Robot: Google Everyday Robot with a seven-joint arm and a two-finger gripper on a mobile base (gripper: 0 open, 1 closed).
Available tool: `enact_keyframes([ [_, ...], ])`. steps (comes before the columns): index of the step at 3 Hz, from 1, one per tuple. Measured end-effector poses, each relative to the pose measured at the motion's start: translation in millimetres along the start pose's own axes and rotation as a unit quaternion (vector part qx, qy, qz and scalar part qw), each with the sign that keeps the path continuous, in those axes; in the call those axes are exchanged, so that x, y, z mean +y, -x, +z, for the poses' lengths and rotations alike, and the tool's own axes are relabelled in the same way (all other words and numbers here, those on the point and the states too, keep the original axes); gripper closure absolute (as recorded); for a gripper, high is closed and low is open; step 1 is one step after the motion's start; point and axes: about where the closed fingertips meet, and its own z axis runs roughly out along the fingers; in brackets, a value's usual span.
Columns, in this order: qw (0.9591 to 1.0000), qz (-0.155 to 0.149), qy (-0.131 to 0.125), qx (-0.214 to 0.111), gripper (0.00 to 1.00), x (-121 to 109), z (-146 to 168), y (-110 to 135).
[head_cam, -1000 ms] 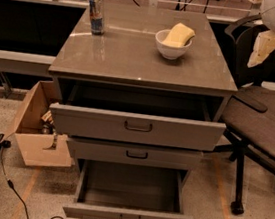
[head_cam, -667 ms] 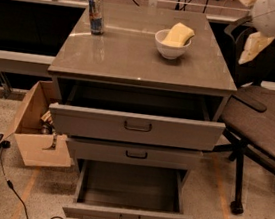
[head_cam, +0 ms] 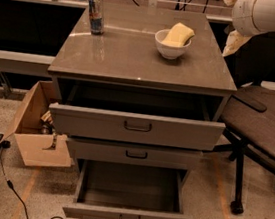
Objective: Pick sponge from white bowl and place on counter
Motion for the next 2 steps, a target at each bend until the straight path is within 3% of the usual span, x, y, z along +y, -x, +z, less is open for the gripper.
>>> enact_keyframes([
  [1,1.0,-0.004,-0.001,-0.002,0.0,3,5,3],
  [2,0.999,-0.034,-0.028,0.008,0.0,4,32,-9],
])
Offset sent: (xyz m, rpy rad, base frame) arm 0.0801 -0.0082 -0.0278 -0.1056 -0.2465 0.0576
